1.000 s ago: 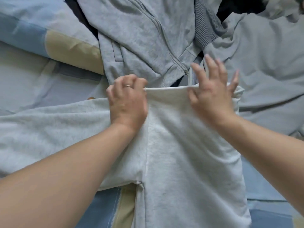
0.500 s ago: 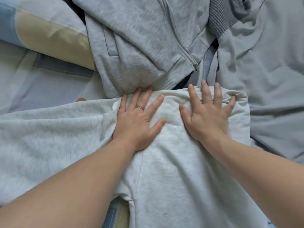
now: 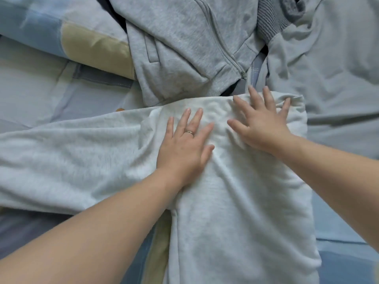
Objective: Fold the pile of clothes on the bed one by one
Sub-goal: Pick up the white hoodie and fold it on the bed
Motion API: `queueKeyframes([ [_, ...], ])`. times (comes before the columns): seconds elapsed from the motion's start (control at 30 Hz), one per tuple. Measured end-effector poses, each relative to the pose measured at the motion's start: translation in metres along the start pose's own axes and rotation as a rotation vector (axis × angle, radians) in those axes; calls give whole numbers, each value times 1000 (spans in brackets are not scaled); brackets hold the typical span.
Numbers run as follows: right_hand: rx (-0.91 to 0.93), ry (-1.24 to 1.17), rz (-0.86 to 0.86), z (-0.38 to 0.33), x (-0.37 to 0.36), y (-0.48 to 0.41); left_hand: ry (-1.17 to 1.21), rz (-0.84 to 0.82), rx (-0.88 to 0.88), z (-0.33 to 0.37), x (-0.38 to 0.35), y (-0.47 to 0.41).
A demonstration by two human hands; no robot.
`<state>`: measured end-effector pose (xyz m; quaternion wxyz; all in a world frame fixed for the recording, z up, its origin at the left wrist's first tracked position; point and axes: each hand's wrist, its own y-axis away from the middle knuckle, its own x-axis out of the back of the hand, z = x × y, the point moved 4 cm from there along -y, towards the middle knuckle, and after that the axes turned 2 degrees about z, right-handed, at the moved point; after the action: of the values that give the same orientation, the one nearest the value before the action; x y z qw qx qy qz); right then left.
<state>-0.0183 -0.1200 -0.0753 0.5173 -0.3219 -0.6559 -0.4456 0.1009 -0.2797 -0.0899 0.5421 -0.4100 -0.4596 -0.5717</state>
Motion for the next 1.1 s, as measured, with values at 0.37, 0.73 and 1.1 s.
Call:
queueKeyframes([
  [0.37, 44, 8, -224, -25, -81, 125, -2, -267, 125, 5, -34, 87],
  [0.73, 8, -43, -424, -32, -107, 318, 55, -478, 298, 56, -38, 269],
  [1.1, 121, -94, -667, -57, -107, 445, 625, -496, 1001, 103, -26, 414],
])
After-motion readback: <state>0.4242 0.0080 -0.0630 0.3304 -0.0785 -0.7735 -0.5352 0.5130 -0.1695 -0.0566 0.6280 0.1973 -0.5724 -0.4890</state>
